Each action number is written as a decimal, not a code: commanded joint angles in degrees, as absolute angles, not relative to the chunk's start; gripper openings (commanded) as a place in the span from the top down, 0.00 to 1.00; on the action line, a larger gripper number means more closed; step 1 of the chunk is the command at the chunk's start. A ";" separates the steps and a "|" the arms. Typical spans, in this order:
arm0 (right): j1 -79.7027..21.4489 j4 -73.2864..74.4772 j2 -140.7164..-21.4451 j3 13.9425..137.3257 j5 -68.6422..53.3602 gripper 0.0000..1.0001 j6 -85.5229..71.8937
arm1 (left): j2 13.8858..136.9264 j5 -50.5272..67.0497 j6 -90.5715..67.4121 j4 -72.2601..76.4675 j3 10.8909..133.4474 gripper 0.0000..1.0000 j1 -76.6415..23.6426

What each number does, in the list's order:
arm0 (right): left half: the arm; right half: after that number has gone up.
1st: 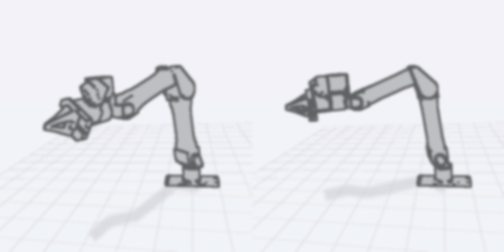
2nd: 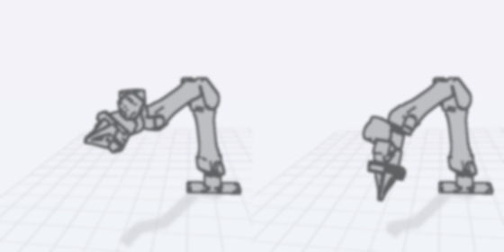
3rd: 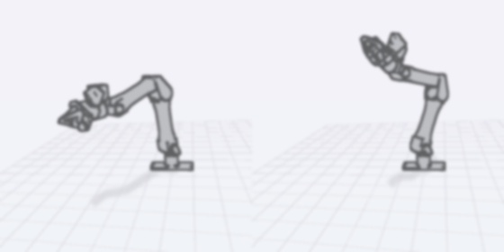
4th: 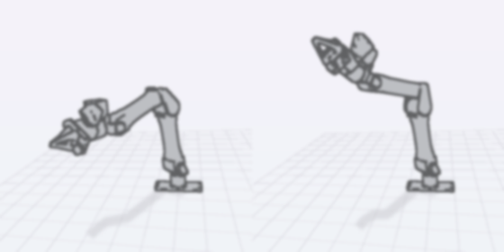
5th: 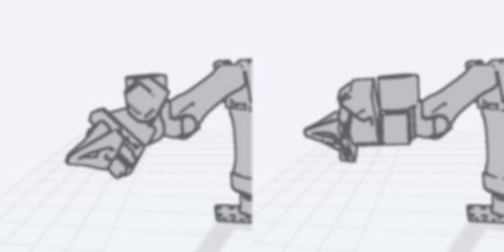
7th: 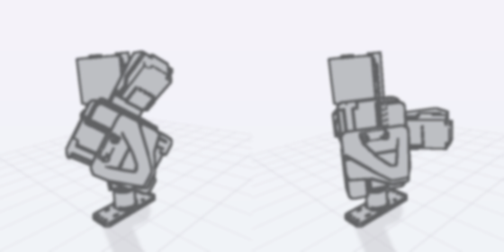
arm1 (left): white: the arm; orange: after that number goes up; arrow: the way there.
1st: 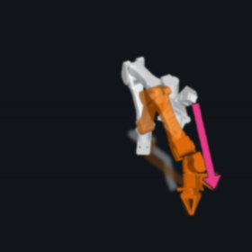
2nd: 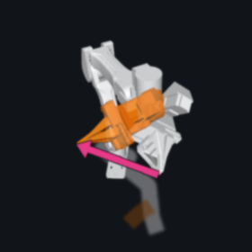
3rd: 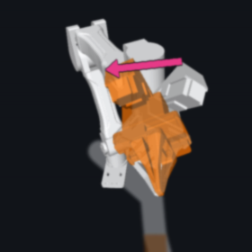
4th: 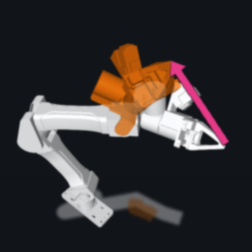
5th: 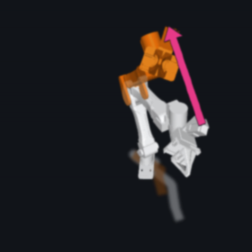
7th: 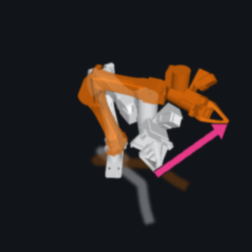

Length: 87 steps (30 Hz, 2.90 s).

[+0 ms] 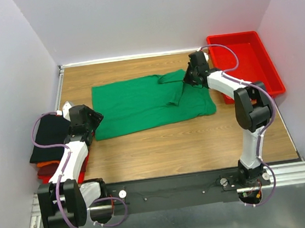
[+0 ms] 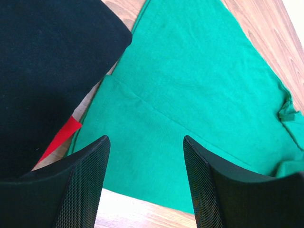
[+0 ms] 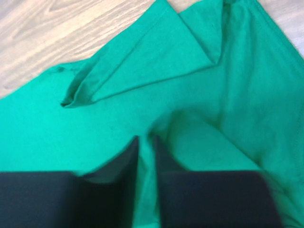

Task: Fold and stack the t-shirts
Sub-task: Fold the tshirt

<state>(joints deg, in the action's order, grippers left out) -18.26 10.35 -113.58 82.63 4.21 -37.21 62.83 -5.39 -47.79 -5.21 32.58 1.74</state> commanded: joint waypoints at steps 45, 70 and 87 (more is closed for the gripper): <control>-27.25 7.21 -113.10 72.67 8.53 0.63 -29.79 | 62.93 -3.25 -47.64 -4.48 31.90 0.30 1.14; -26.72 7.21 -122.97 92.11 5.01 0.43 -32.17 | 63.90 -2.46 -47.20 -4.39 33.13 0.32 0.97; -25.93 6.94 -99.49 61.53 10.11 0.57 -29.18 | 63.02 -2.46 -47.11 -4.40 32.87 0.32 0.88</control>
<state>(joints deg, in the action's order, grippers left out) -25.50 6.92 -99.96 65.19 8.75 -31.22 63.81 -3.11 -47.79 -5.26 32.01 1.37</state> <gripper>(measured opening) 0.442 0.685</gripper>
